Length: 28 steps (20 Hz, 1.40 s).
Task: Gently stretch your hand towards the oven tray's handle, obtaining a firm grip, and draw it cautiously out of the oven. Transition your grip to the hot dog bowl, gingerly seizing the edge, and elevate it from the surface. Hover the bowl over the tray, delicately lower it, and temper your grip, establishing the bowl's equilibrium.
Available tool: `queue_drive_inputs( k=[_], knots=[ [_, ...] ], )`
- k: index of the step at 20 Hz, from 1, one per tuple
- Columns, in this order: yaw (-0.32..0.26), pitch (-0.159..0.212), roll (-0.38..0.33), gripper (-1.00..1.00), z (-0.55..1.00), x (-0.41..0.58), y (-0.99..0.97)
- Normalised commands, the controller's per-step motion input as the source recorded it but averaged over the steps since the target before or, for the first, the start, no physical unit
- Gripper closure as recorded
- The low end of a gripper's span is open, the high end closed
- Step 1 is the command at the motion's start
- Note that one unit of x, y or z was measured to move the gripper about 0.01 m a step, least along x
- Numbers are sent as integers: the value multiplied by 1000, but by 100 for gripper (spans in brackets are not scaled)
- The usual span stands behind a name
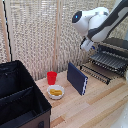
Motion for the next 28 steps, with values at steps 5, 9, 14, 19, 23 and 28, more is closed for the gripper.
queue_drive_inputs(
  k=[5,9,14,19,23,28],
  knots=[
    [-149,0,158,-100,571,175,487],
    [-166,0,205,-100,447,128,420],
    [-213,12,274,-100,246,43,262],
    [-231,45,317,-100,115,30,182],
    [-230,58,328,-100,79,46,173],
    [-229,74,326,-100,50,63,175]
  ],
)
